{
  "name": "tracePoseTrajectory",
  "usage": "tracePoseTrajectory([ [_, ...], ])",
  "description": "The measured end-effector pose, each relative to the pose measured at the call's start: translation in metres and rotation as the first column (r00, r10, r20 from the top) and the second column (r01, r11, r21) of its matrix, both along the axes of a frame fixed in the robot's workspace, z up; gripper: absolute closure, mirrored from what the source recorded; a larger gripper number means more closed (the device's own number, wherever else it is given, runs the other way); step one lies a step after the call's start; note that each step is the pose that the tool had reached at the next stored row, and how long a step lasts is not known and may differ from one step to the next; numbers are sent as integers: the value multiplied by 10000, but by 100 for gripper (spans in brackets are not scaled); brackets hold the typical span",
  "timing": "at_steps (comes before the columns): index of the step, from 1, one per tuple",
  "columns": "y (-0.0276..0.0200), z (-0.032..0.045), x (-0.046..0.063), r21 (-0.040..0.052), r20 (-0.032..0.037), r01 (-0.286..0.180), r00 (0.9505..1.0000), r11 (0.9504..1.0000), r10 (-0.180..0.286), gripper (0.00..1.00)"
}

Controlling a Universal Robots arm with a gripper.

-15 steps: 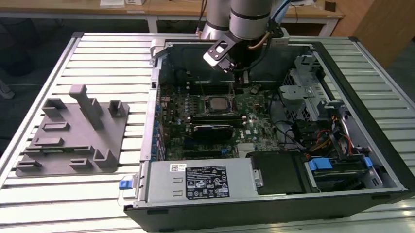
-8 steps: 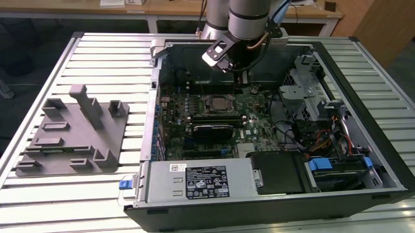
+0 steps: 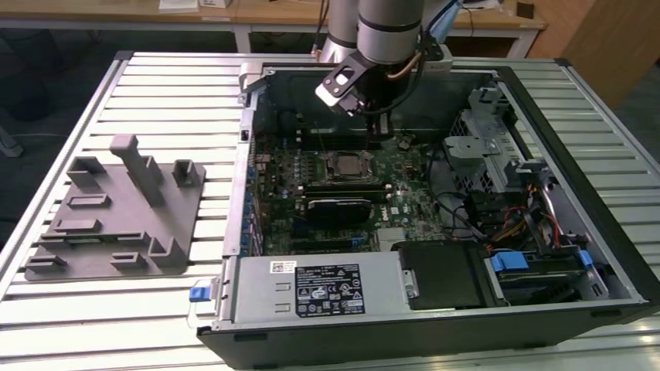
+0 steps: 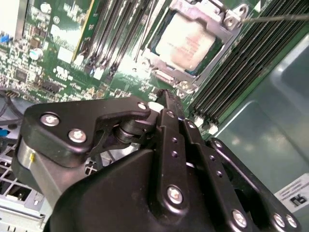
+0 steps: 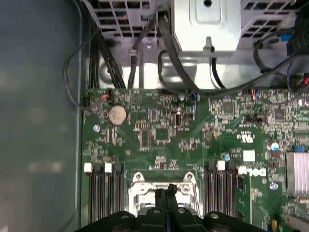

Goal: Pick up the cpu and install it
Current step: 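Close the cpu cover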

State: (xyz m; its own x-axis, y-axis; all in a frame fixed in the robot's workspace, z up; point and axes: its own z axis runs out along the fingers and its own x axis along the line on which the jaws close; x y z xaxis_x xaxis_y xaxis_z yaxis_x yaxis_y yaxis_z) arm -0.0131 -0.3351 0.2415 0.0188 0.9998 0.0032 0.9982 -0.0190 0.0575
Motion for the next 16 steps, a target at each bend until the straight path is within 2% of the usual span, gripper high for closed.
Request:
tracePoseTrajectory([
  [7,0,-27,-107,-1,0,0,10000,10000,0,89],
  [16,0,-65,-151,-1,0,-1,10000,10000,1,89],
])
